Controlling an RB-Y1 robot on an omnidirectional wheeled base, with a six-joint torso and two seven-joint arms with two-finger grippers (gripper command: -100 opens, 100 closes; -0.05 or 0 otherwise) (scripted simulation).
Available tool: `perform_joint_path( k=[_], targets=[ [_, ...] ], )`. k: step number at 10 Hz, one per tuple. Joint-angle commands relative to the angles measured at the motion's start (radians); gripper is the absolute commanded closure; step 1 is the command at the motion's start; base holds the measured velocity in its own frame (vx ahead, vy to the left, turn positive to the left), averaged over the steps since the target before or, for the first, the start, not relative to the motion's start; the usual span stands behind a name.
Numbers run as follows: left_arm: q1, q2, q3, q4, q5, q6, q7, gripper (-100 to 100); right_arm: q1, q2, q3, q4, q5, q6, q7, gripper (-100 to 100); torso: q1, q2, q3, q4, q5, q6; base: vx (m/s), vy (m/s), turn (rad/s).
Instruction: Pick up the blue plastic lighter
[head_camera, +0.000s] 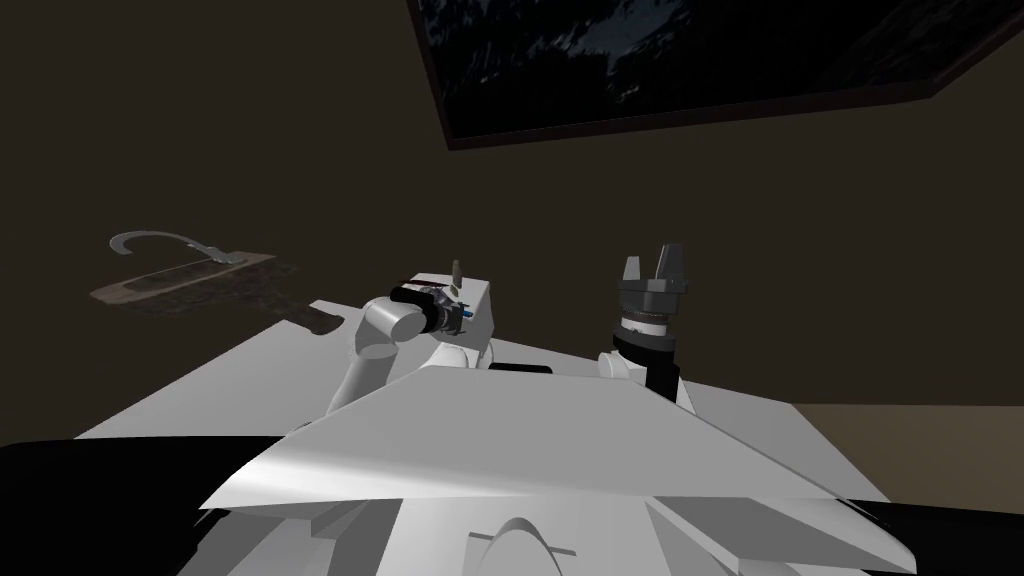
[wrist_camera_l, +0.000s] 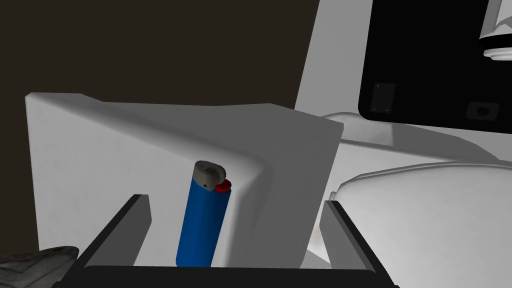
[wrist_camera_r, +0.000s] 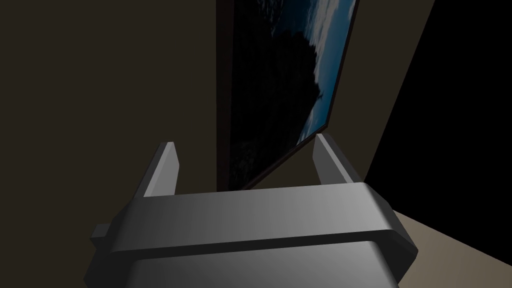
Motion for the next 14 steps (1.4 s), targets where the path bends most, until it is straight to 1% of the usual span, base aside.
perform_joint_path(
  k=[1,2,4,5,7,9,10,11,14],
  targets=[
    [0.0,0.0,0.0,0.0,0.0,0.0,0.0,-100,0.0,0.0,0.0,0.0,0.0,0.0,0.0,0,0.0,0.0,0.0,0.0,0.0,0.0,-0.009,0.009,-0.03],
    [-0.03,0.026,0.007,-0.023,-0.006,-0.017,0.001,-100,0.0,0.0,0.0,0.0,0.0,0.0,0.0,0,0.0,0.0,0.0,0.0,0.0,0.0,-0.006,0.007,-0.113],
    [-0.064,0.08,0.008,-0.047,-0.015,-0.039,0.004,-100,0.0,0.0,0.0,0.0,0.0,0.0,0.0,0,0.001,0.001,0.001,0.0,0.0,0.0,-0.041,0.027,-0.181],
    [-0.072,0.094,0.008,-0.052,-0.017,-0.044,0.005,-100,0.0,0.0,0.0,0.0,0.0,0.0,0.0,0,0.002,0.003,0.002,0.001,0.0,0.0,-0.055,0.036,-0.115],
    [-0.099,0.146,0.005,-0.07,-0.024,-0.058,0.006,-100,0.0,0.0,0.0,0.0,0.0,0.0,0.0,0,0.002,0.003,0.002,0.001,0.0,0.0,-0.046,0.022,-0.137],
    [-0.115,0.187,0.0,-0.083,-0.027,-0.058,0.003,-100,0.0,0.0,0.0,0.0,0.0,0.0,0.0,0,0.001,0.002,0.001,0.0,0.0,0.0,-0.002,0.021,-0.124],
    [-0.116,0.204,-0.007,-0.086,-0.025,-0.053,-0.007,-100,0.0,0.0,0.0,0.0,0.0,0.0,0.0,0,0.001,0.0,0.0,0.0,0.0,0.0,0.049,0.022,-0.071],
    [-0.09,0.184,-0.019,-0.079,-0.023,-0.041,-0.033,-100,0.0,0.0,0.0,0.0,0.0,0.0,0.0,0,0.001,-0.002,-0.001,0.0,0.0,0.0,0.014,0.041,0.12],
    [-0.045,0.115,-0.02,-0.066,-0.016,-0.002,-0.058,-100,0.0,0.0,0.0,0.0,0.0,0.0,0.0,0,-0.001,-0.001,0.0,0.0,0.0,0.0,0.013,-0.006,0.094]
  ],
)
